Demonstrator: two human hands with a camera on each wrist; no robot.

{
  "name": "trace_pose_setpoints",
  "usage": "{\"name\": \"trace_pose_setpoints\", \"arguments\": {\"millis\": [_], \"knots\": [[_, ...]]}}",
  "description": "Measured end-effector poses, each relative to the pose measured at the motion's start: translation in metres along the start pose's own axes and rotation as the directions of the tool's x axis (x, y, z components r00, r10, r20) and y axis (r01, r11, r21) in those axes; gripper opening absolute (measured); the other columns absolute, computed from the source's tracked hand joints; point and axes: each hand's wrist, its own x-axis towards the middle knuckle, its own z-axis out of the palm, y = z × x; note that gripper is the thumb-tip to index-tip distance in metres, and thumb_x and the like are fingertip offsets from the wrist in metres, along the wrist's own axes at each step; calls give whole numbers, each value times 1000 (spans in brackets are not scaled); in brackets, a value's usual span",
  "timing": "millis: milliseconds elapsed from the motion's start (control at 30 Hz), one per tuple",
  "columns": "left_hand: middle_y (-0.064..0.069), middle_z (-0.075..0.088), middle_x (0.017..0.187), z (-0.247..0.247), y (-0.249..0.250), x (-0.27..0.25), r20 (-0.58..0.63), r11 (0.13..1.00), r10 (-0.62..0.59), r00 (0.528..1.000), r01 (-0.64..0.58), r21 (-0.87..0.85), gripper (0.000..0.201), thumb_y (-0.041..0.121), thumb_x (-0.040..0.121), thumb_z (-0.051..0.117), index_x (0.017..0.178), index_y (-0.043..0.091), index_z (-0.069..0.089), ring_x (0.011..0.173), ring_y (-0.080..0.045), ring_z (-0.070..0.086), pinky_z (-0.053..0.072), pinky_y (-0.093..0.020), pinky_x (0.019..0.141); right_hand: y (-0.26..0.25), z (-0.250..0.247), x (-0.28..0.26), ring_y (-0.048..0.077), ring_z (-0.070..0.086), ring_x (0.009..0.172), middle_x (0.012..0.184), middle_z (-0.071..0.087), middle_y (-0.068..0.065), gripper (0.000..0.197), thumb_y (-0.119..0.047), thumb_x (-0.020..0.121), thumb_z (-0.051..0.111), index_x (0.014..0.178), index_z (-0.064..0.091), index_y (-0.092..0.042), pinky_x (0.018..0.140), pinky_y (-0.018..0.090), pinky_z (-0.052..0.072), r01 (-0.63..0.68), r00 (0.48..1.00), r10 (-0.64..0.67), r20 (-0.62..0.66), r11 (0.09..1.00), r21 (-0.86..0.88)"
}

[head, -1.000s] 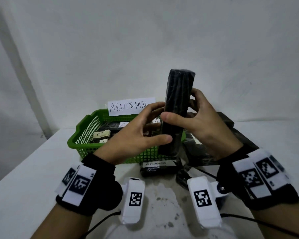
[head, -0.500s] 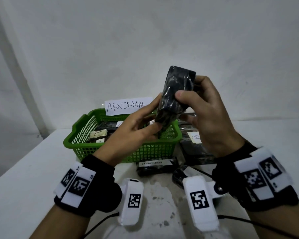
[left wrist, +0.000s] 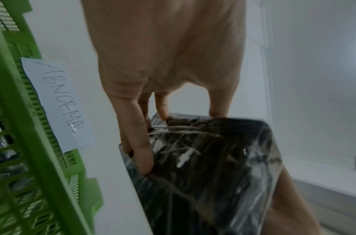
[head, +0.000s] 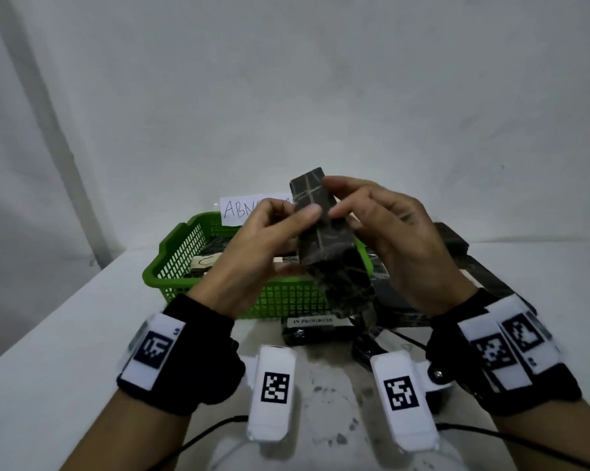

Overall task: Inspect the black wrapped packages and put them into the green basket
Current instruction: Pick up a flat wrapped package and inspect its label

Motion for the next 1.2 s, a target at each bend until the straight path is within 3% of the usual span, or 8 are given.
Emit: {"name": "trace_pose_setpoints", "arguments": {"millis": [167,400,600,767,867,967,1067,1200], "knots": [[-9,63,124,8,-9,2,-25,995,97,995,-97,10,40,18,84,76,116,5,56,92,-21,73,60,-32,67,3,-6,3,16,64,122,134,63,-1,48,-34,81,80,125,62,-27,94,34,56,-167,974,153,-164,983,-73],[-5,64,130,31,-23,0,-1,961,243,970,-241,132,38,9,87,73,122,9,57,113,-22,67,58,-43,91,-3,-17,3,22,73,97,121,68,10,57,-12,85,75,130,45,-31,71,34,58,-309,923,302,-239,951,8],[3,62,132,24,-16,-2,101,961,207,973,-221,164,57,14,79,78,131,17,54,112,-16,67,58,-31,87,-8,-20,2,21,74,100,127,64,6,82,-1,74,81,137,37,-27,79,38,61,-239,927,224,-300,971,-13],[2,63,133,16,-22,0,207,957,154,966,-198,214,101,8,67,85,149,33,32,119,-9,63,56,-27,91,-10,-25,-1,19,66,119,141,56,-1,100,-28,72,85,151,23,-37,96,45,55,-153,988,151,-46,987,-43],[9,50,141,14,-27,2,214,849,278,936,-344,400,113,6,68,89,152,41,20,127,5,50,48,-11,90,-18,-26,-1,19,60,128,139,62,-6,88,-65,71,75,146,42,-35,100,51,49,-192,981,189,39,977,96],[14,42,143,13,-28,4,225,683,455,861,-500,532,111,20,74,85,153,36,8,132,6,42,47,-23,103,-22,-19,-1,20,67,113,118,70,2,48,-37,86,66,131,58,-21,88,40,56,-154,984,145,105,984,84],[5,45,147,10,-28,4,219,596,552,805,-564,571,100,13,80,81,157,19,17,136,-9,45,48,-42,104,-23,-10,-1,15,68,100,104,69,-4,43,-24,81,66,123,60,-16,81,30,56,-24,995,24,95,1000,4],[-4,53,145,10,-23,3,215,556,597,773,-592,583,86,3,82,76,153,2,28,131,-13,53,50,-32,100,-28,-3,-3,17,66,99,105,65,-2,46,-26,79,67,121,57,-9,82,33,56,77,994,-70,83,993,-87]]}}
